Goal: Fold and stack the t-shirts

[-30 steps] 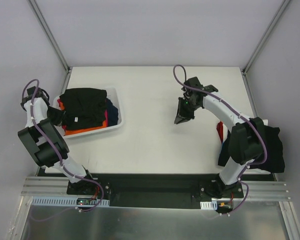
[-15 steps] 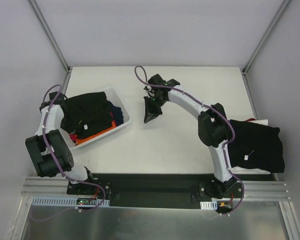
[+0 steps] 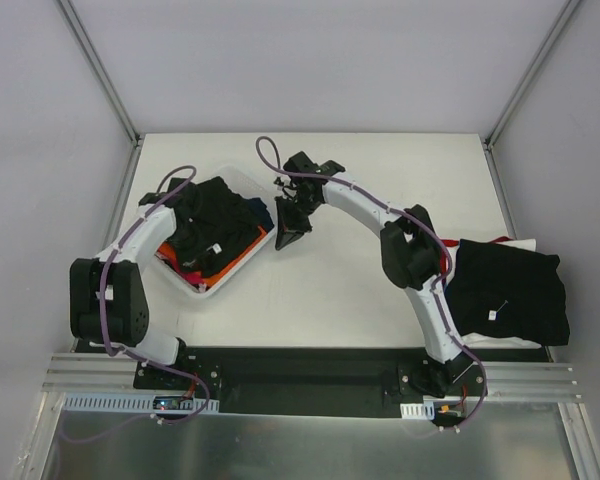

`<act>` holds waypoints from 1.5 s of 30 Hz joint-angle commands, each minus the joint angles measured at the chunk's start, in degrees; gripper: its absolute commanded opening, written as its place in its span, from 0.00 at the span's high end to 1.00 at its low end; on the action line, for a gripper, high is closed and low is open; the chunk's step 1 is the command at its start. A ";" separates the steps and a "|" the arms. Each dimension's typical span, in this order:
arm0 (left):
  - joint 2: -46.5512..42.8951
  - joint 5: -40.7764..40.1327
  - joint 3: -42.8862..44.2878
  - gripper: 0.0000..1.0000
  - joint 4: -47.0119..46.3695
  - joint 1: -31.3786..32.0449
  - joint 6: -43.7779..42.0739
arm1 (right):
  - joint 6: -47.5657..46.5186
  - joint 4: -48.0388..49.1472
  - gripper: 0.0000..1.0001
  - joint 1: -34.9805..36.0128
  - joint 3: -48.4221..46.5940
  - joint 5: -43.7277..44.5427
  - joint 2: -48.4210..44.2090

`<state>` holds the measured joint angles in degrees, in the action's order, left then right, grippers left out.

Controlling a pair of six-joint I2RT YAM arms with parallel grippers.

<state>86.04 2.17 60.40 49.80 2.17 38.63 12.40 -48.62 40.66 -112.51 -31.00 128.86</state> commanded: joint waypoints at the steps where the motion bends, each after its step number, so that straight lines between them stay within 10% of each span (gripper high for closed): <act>1: 3.95 1.87 -0.46 1.00 2.23 7.04 0.83 | -0.10 2.83 0.99 -1.55 -11.82 -2.48 7.80; 11: 7.04 3.10 1.30 1.00 1.79 21.11 -1.02 | 3.85 14.95 0.99 -8.75 -9.77 -7.40 13.44; 28: 5.37 -2.97 30.91 1.00 17.96 21.55 -1.46 | -4.14 13.11 0.99 -10.96 20.37 -5.21 -12.39; 45: 3.96 -3.59 38.73 1.00 23.76 21.91 -1.81 | -5.20 9.60 0.99 -10.87 22.95 -2.31 -16.71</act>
<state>92.62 -1.65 94.15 68.73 23.33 37.06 8.73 -37.19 29.71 -88.05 -33.89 113.56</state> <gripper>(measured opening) 0.007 0.014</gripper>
